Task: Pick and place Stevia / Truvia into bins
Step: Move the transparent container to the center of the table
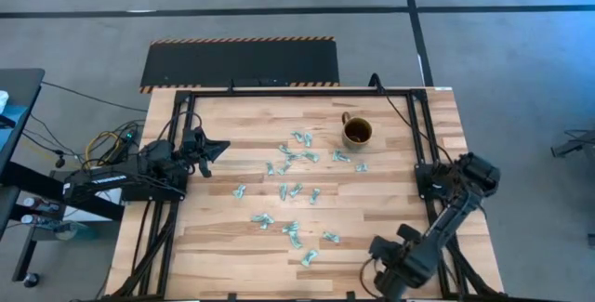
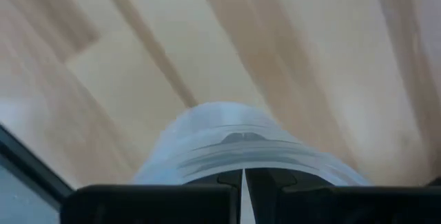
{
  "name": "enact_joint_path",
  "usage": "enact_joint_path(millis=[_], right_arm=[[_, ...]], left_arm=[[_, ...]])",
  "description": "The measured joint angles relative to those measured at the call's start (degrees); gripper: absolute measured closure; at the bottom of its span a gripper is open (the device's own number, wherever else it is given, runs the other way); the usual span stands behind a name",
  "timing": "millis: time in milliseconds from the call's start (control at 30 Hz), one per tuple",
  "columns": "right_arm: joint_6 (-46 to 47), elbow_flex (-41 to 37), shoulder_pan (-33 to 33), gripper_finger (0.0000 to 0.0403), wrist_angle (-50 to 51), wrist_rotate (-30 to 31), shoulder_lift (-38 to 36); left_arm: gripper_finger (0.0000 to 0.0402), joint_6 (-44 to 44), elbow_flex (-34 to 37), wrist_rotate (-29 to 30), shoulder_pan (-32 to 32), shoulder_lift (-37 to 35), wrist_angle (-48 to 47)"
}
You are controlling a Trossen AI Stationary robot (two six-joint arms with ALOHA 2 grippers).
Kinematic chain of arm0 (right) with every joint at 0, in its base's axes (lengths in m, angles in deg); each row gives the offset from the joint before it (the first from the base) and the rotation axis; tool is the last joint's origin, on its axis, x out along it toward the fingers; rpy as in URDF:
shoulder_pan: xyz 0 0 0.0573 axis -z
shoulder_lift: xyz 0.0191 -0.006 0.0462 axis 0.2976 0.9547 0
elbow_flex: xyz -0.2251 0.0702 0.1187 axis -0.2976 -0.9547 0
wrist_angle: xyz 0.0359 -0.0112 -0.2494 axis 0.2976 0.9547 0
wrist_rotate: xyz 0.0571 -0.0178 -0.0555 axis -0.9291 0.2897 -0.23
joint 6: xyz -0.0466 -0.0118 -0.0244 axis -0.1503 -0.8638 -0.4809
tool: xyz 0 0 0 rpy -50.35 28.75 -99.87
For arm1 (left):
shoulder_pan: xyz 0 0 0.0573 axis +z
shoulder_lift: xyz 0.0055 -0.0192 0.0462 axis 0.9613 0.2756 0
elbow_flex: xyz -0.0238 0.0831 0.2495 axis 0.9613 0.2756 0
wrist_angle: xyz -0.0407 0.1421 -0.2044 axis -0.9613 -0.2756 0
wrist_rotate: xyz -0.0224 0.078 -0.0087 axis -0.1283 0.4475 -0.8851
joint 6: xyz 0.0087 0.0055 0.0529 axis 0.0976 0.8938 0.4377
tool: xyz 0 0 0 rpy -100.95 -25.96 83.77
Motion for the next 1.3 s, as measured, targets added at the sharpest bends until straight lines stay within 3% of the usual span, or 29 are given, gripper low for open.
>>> enact_joint_path(millis=[367, 767, 1167, 1300], right_arm=[[-11.87, 0.0, 12.23, 0.0395, -0.02, 0.04, -0.04], [-17.19, 0.02, 24.31, 0.0395, -1.03, 2.63, -0.07], [-29.47, 0.02, 36.37, 0.0395, -12.85, 2.71, -0.07], [-33.91, 0.04, 39.88, 0.0395, -17.49, 0.12, -0.07]], left_arm=[[0.0401, 0.0, 0.0, 0.0, 0.0, 0.0, 0.0], [0.0401, 0.0, 0.0, 0.0, 0.01, 0.0, 0.0], [0.0401, 0.0, 0.0, 0.0, 0.0, 0.0, 0.0], [0.0401, 0.0, 0.0, 0.0, 0.0, 0.0, 0.0]])
